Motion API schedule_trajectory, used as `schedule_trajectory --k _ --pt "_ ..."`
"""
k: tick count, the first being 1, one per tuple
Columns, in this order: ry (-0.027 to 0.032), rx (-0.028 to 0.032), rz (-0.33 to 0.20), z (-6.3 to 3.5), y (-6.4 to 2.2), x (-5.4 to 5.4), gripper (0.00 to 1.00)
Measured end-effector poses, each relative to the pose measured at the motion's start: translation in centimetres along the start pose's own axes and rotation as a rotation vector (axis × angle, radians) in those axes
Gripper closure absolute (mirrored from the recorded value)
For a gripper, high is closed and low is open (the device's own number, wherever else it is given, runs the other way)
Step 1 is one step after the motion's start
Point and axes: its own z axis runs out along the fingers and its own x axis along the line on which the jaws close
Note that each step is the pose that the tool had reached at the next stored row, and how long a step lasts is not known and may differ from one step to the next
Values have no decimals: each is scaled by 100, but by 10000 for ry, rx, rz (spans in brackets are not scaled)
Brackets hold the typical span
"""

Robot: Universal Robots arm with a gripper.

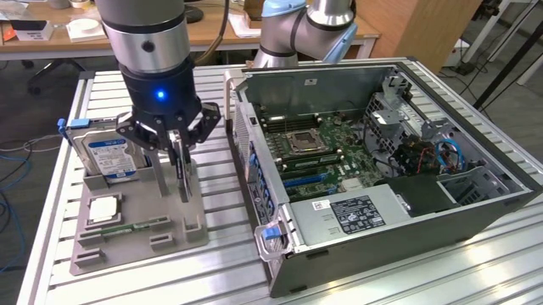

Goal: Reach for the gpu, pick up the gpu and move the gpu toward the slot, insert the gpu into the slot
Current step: 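Pick up the gpu and move the gpu toward the slot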

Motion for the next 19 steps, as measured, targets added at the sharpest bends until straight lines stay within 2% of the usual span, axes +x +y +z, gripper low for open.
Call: schedule_trajectory --k 19 --pt "0 0 0 -60 3 -2 74"
